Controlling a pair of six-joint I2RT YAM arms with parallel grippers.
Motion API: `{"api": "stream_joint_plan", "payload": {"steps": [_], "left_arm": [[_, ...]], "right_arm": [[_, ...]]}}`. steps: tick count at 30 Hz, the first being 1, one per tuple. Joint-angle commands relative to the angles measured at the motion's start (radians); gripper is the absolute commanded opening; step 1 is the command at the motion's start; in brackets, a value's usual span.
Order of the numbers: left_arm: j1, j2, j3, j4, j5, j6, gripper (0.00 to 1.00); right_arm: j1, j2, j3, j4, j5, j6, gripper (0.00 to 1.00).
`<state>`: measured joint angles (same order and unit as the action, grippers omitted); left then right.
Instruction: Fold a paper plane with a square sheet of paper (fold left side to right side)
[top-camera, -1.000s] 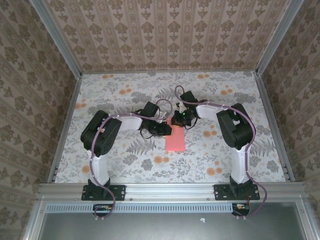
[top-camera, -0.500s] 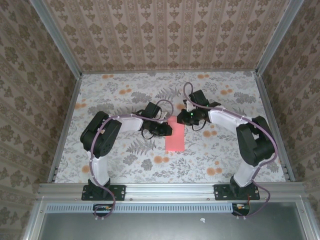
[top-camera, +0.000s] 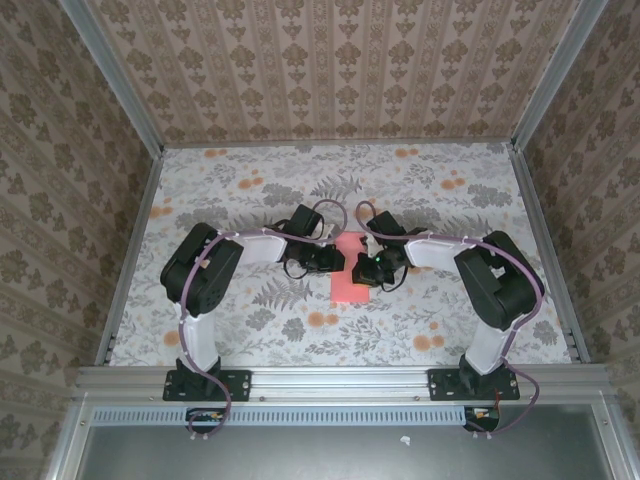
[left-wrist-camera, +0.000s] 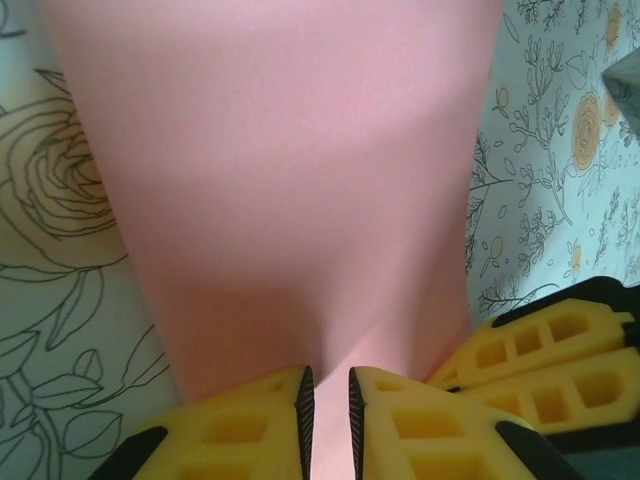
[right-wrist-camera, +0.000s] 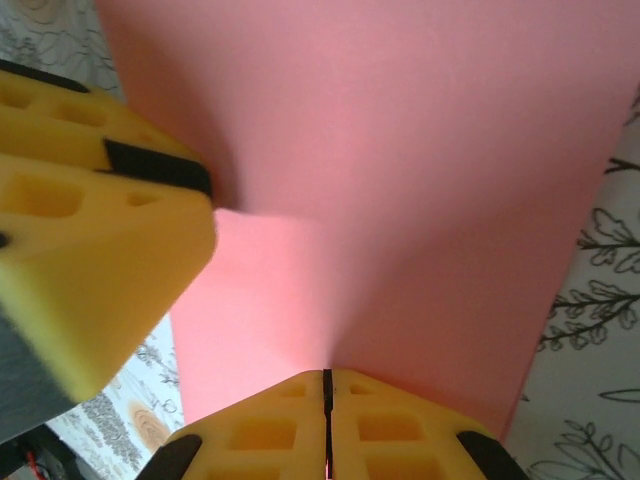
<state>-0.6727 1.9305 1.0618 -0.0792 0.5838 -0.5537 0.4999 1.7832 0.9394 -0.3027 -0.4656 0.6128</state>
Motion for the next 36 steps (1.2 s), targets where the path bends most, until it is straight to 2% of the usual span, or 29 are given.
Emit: {"api": "stream_joint_plan", "payload": {"steps": [1,7,18,29,36], "left_arm": [[0.004,-0.021,0.023,-0.043,0.010,-0.012,0.23],[0.014,-0.015,0.082,-0.061,0.024,0.001,0.25],[0.025,0.069,0.129,-0.042,0.004,0.016,0.22],[0.055,0.098,0.142,-0.057,-0.079,0.029,0.20],[0.091,0.125,0.178,-0.028,-0.082,0.016,0.20]], "right_arm": [[-0.003,0.036,0.017,-0.093,0.052,-0.012,0.07],[-0.003,0.068,0.030,-0.142,0.084,-0.037,0.06],[-0.003,0.091,0.067,-0.183,0.105,-0.066,0.05],[-0.006,0.107,0.074,-0.263,0.154,-0.107,0.05],[-0.009,0.111,0.060,-0.273,0.154,-0.123,0.04]]}}
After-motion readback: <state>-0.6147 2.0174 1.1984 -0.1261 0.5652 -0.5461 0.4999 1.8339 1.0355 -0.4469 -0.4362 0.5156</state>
